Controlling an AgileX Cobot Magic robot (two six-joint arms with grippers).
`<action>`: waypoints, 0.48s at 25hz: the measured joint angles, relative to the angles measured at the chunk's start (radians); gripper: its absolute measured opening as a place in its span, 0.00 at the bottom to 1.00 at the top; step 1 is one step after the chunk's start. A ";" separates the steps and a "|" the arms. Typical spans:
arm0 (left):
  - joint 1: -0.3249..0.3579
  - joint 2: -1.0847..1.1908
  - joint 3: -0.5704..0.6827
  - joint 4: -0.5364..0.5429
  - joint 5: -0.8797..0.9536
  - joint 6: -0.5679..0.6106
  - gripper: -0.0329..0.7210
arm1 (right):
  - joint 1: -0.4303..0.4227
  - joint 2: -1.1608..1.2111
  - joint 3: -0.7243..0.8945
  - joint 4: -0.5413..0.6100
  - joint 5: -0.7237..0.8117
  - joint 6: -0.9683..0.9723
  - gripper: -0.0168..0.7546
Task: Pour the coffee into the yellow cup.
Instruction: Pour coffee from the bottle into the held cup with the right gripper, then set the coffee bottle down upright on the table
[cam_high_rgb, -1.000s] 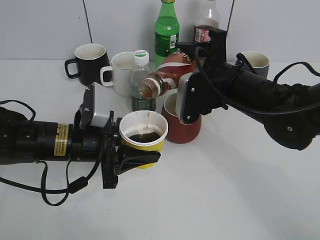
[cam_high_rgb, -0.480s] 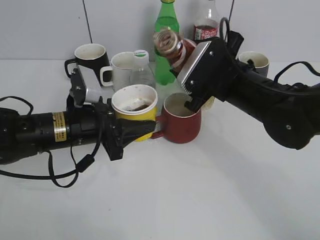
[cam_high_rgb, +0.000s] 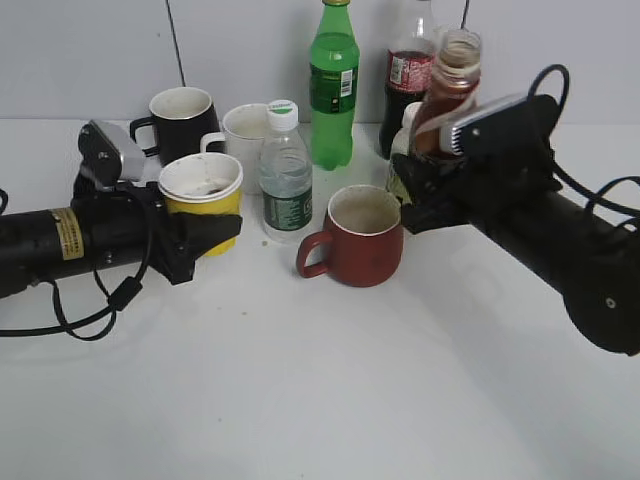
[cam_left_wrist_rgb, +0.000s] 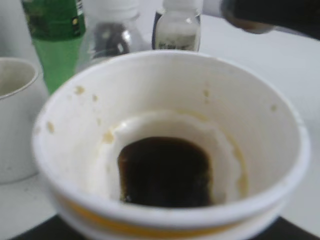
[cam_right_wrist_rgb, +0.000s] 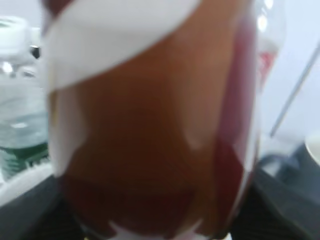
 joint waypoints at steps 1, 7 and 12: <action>0.009 0.000 0.001 -0.006 0.024 0.000 0.51 | -0.014 0.000 0.021 0.001 -0.007 0.025 0.69; 0.016 0.000 0.001 -0.117 0.078 0.033 0.51 | -0.127 0.025 0.072 0.031 -0.025 0.080 0.69; 0.016 0.039 0.001 -0.214 0.058 0.113 0.51 | -0.157 0.103 0.072 0.033 -0.046 0.089 0.69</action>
